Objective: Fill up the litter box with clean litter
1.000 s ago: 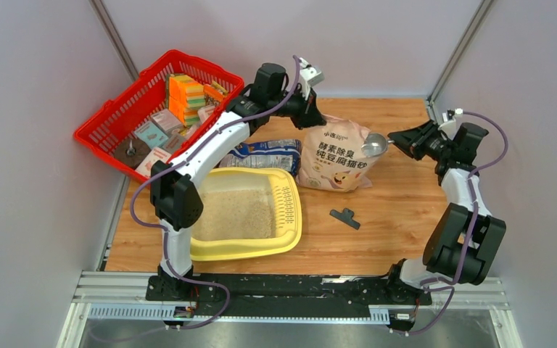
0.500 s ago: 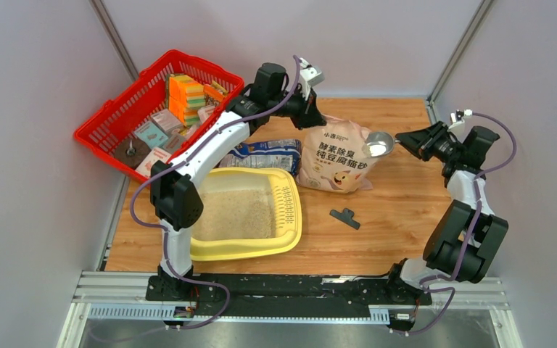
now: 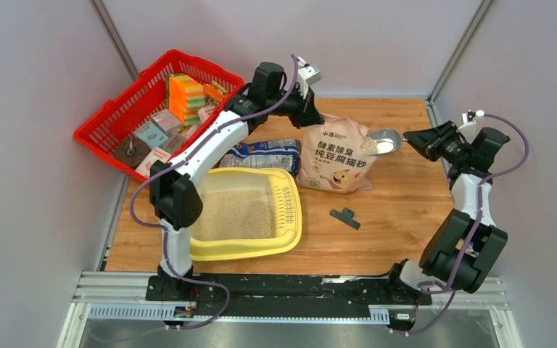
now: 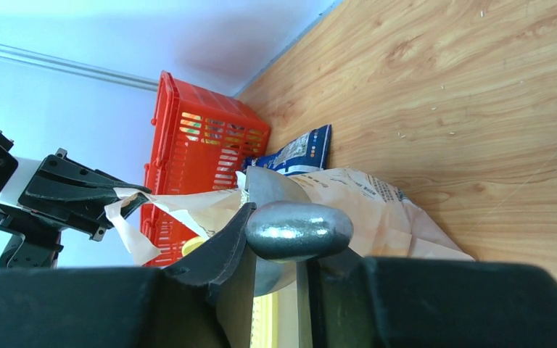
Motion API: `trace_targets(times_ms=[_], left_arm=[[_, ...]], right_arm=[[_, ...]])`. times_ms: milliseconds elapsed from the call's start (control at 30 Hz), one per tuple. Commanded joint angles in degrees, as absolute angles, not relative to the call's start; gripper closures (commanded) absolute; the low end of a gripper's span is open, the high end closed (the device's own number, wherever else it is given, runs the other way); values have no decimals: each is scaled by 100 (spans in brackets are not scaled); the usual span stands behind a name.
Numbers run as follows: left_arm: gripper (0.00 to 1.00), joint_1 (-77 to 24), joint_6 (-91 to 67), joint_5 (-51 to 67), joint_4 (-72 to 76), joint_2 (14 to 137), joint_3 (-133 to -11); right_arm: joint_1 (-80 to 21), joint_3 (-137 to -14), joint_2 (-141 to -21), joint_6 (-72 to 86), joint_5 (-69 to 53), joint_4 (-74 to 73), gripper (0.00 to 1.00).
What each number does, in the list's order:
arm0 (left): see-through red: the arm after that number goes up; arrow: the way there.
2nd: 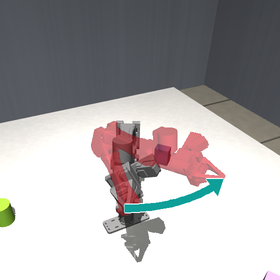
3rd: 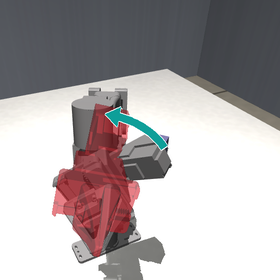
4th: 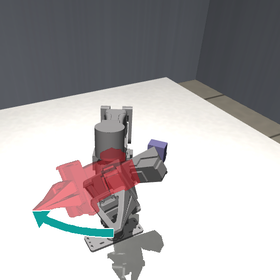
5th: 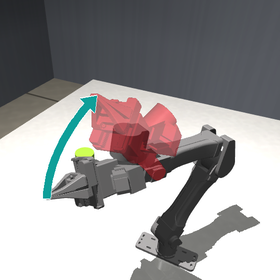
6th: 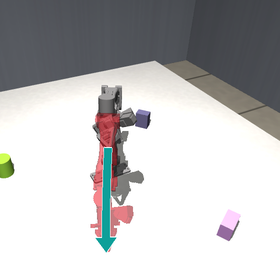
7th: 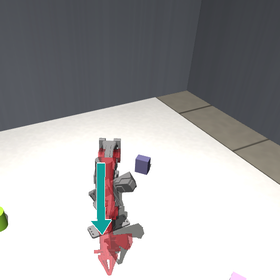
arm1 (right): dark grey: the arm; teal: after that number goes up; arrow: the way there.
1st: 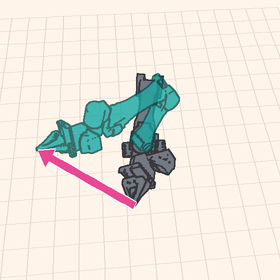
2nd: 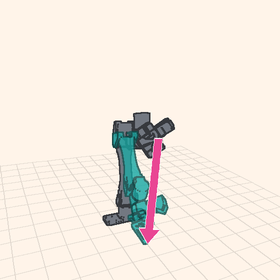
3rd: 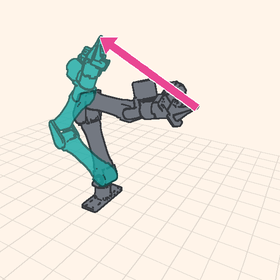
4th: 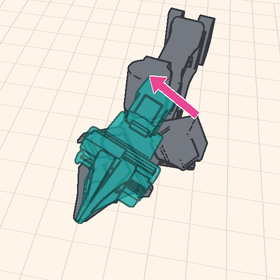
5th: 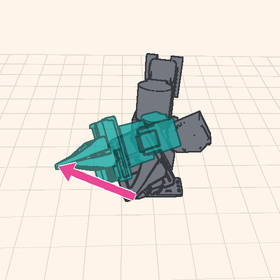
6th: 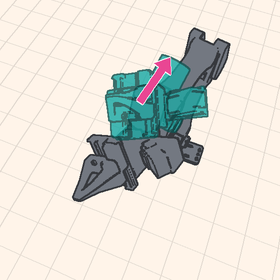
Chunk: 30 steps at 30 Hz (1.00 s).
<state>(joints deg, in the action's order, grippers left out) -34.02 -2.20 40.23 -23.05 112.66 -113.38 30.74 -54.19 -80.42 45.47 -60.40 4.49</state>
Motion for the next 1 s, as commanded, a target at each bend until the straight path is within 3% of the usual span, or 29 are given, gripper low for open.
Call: trace_targets(times_ms=[0, 967], left_arm=[[100, -3146, -167, 3867, -1793, 10907, -11585], [100, -3103, -246, 3990, -1661, 10916, -11514]], right_arm=[[3182, -5608, -7673, 4394, -5854, 149, 100], [3489, -4992, -7884, 5792, -5827, 1204, 100]])
